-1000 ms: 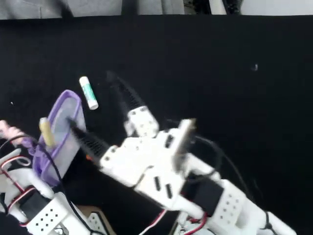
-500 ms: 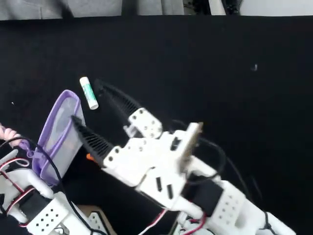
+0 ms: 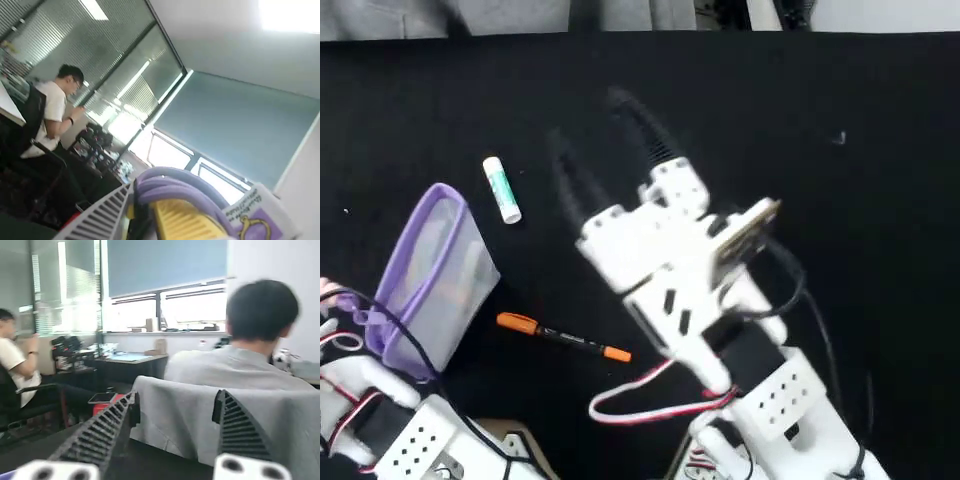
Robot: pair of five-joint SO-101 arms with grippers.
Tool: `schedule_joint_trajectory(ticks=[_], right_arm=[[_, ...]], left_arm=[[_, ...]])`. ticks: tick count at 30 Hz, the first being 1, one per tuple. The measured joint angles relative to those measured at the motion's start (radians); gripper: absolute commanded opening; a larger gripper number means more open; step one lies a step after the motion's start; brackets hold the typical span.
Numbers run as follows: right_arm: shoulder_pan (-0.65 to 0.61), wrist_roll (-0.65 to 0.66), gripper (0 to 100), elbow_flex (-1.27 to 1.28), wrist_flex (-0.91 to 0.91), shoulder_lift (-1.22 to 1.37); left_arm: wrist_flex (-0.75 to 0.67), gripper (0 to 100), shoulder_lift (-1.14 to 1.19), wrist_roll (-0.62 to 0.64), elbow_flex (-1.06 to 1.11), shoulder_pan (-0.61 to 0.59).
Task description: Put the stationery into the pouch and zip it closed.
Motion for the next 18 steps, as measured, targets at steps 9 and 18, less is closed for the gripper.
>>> schedule_joint_trajectory(ticks=[9, 18], right_arm=[[-0.017, -0.018, 23.5, 0.077, -0.106, 0.327], [-0.046, -0.003, 23.7, 0.025, -0.344, 0.936]], left_arm=[[-0.117, 3, -0.008, 0.000, 0.012, -0.150], [-0.140, 3, 0.000, 0.000, 0.015, -0.178]])
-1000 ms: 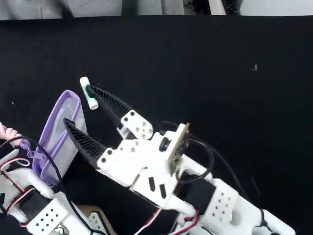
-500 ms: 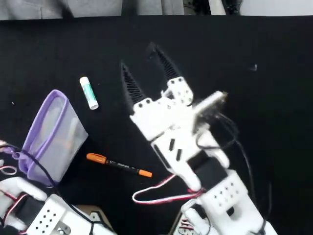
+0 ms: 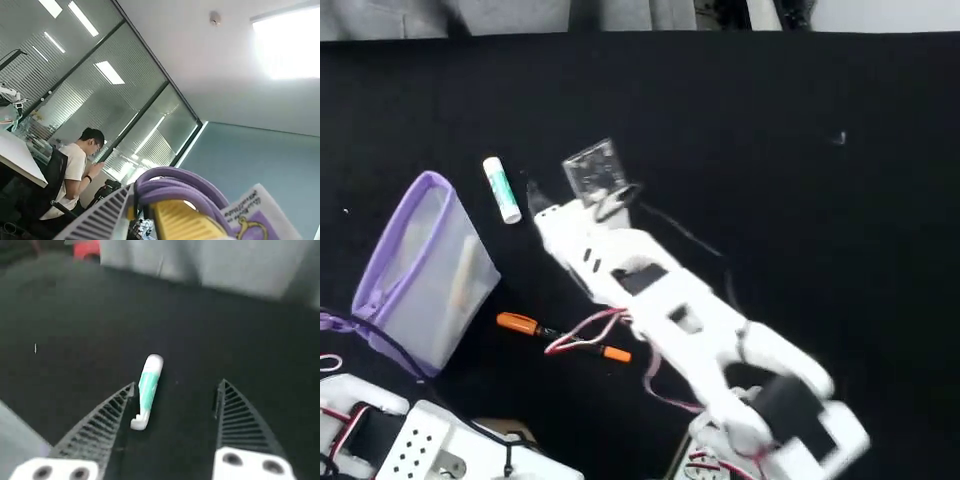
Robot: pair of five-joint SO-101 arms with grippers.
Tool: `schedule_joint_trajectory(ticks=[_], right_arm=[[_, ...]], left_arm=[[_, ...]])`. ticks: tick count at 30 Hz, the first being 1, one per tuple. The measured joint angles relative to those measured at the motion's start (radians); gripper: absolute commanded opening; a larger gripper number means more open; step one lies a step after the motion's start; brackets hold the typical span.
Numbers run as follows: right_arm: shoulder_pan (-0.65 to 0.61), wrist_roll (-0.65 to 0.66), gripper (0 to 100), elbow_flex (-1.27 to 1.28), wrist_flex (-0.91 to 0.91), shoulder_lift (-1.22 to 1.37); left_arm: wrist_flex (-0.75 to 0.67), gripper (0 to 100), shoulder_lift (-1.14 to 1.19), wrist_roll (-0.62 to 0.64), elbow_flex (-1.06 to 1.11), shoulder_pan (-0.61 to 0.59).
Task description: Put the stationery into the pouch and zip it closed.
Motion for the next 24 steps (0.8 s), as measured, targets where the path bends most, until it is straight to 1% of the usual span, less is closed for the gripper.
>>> schedule_joint_trajectory(ticks=[3, 9, 12, 15, 18, 22, 24], right_arm=[[-0.023, 0.043, 23.7, -0.028, -0.017, 0.087], [-0.130, 0.140, 23.7, -0.069, 0.005, 0.123], [-0.146, 0.153, 23.7, -0.153, 0.094, 0.176], [-0.146, 0.153, 23.7, -0.288, 0.204, 0.284], [-0.146, 0.157, 23.7, -0.457, 0.327, 0.420], [-0.129, 0.164, 23.5, -0.664, 0.480, 0.557], [-0.110, 0.164, 23.5, -0.743, 0.526, 0.600]], left_arm=[[0.000, 3, 0.000, -0.003, 0.000, 0.000], [0.000, 3, 0.000, 0.000, 0.000, 0.000], [0.000, 3, 0.000, 0.000, 0.000, 0.000], [0.000, 3, 0.000, 0.002, 0.000, 0.000], [0.000, 3, 0.000, 0.043, -0.002, 0.000], [0.000, 3, 0.000, 0.060, -0.003, 0.000], [0.000, 3, 0.000, 0.060, -0.003, 0.000]])
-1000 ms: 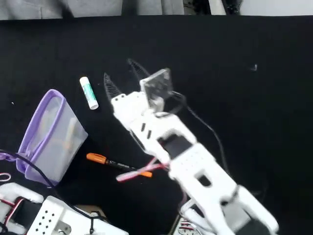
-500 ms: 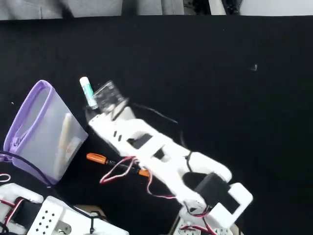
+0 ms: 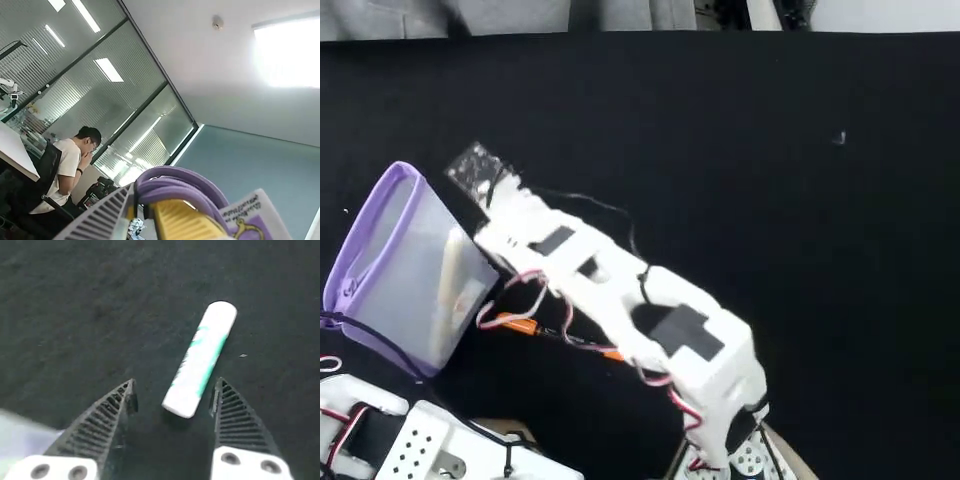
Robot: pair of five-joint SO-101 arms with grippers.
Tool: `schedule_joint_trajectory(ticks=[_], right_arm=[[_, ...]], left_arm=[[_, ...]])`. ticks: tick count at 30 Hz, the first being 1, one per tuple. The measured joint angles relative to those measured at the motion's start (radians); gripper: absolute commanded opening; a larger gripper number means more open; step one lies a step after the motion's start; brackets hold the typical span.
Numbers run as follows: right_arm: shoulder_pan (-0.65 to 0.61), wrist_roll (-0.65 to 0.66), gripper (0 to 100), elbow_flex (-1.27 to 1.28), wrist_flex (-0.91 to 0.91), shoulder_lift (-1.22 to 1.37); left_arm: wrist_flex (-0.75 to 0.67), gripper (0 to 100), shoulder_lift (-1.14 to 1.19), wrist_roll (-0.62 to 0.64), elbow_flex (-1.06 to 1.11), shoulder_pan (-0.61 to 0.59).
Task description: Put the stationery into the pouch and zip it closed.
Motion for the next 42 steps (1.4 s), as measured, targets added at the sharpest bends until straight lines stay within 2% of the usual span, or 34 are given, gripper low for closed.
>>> schedule_joint_trajectory(ticks=[12, 23, 28, 31, 35, 42], right_arm=[[0.066, 0.000, 23.4, -0.250, 0.068, 0.201], [0.063, 0.003, 23.4, -0.767, 0.511, 0.479], [0.063, 0.003, 23.3, -0.988, 0.641, 0.583], [0.063, 0.003, 17.8, -1.103, 0.710, 0.646], [0.064, 0.005, 1.8, -1.254, 0.815, 0.717], [0.071, 0.005, 1.1, -1.510, 0.988, 0.812]], left_arm=[[0.000, 3, 0.000, 0.003, -0.002, 0.000], [0.000, 3, 0.000, 0.008, -0.002, 0.000], [0.000, 3, 0.000, 0.008, -0.002, 0.000], [0.000, 3, 0.000, 0.008, -0.002, 0.000], [0.000, 3, 0.000, 0.008, -0.002, 0.000], [0.000, 3, 0.000, 0.008, -0.002, 0.000]])
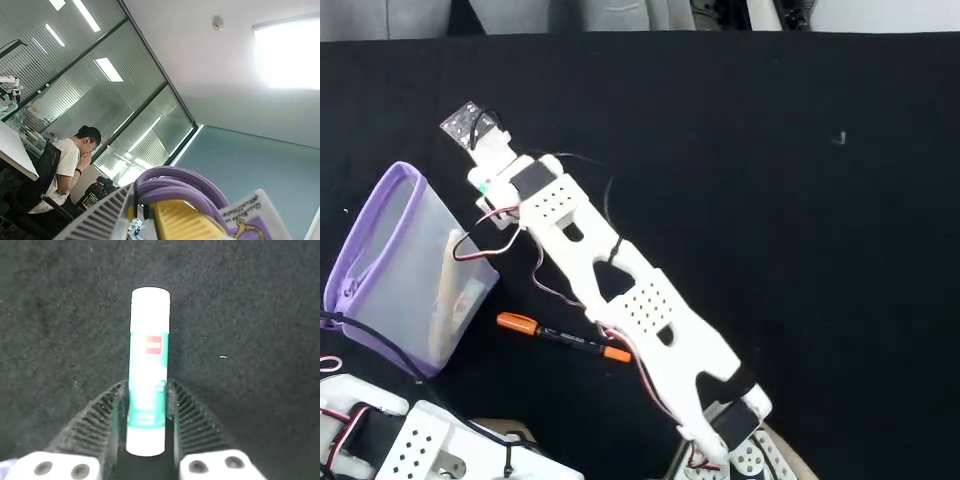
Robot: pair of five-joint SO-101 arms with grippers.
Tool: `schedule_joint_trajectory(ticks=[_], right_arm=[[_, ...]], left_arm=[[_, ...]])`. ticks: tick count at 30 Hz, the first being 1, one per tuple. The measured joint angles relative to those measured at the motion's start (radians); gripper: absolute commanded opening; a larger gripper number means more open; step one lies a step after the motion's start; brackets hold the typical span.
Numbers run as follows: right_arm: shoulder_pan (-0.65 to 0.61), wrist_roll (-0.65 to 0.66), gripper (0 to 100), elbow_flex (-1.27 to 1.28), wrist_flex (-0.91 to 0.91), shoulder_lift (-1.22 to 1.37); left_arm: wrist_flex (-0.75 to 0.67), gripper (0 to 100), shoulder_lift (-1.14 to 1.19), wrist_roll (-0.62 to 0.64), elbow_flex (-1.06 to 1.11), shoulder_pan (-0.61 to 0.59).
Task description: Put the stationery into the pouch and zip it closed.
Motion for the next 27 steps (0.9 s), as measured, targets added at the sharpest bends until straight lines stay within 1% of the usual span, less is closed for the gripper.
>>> schedule_joint_trajectory(ticks=[6, 9, 13, 19, 27], right_arm=[[0.049, 0.002, 1.1, -0.265, 0.161, 0.006], [0.080, -0.005, 1.1, -0.284, 0.193, -0.011], [0.124, -0.046, 1.1, -0.284, 0.204, -0.068], [0.161, -0.058, 1.1, -0.285, 0.216, -0.261], [0.158, -0.058, 1.1, -0.285, 0.377, -0.597]], left_arm=[[0.000, 3, 0.000, 0.000, 0.000, 0.000], [0.000, 3, 0.000, 0.000, 0.000, 0.003], [0.000, 3, 0.000, 0.000, 0.000, 0.054], [0.000, 3, 0.000, 0.000, 0.000, 0.120], [0.000, 3, 0.000, 0.000, 0.000, 0.138]])
